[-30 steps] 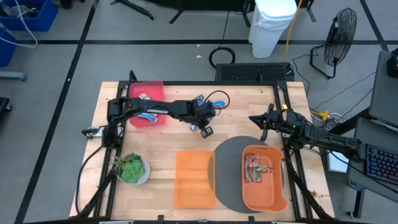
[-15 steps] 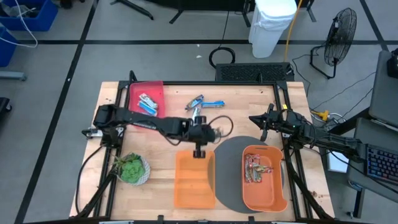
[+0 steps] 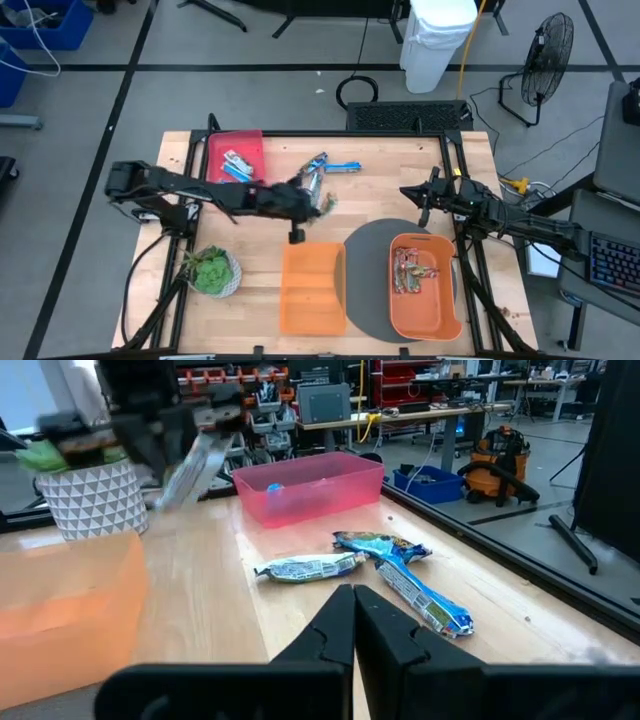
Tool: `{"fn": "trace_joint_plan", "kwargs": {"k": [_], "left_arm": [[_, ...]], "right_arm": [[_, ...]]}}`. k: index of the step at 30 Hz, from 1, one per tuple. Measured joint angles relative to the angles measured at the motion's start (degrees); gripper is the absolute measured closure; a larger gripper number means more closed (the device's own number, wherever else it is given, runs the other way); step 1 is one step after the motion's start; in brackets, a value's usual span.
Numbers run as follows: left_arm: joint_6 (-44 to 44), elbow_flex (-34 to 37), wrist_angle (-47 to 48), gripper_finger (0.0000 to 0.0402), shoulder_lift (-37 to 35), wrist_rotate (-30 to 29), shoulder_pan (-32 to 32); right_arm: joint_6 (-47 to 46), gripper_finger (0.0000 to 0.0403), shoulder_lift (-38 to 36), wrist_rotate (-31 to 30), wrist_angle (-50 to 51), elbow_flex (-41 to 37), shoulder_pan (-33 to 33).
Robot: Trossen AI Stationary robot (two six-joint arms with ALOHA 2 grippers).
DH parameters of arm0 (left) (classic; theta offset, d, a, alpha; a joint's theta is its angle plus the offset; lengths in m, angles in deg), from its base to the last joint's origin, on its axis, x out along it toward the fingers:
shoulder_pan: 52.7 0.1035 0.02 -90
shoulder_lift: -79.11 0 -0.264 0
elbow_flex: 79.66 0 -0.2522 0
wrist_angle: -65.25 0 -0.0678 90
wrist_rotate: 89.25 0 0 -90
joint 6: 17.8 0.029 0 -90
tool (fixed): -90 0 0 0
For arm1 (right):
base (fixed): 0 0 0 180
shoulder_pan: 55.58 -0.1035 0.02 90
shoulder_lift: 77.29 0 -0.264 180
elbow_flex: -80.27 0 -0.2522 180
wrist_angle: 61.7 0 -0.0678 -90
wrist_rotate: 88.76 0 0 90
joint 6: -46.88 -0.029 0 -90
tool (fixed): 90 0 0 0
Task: Pick and place Granola Bars by type
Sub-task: Put the yellow granola bar into the red bin
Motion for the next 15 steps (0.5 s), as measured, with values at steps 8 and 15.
{"fn": "trace_joint_plan", "kwargs": {"k": [8,15], "left_arm": [[-0.52,19.91,-17.71,0.0398,-17.87,4.32,2.14],[-0.58,33.73,-29.84,0.0398,-31.91,4.21,2.58]], "right_arm": [[-0.02,0.0403,0.19,-0.01,-0.05,0.0,-0.02],[-0.01,0.0403,0.49,-0.03,-0.04,-0.01,0.0]]}}
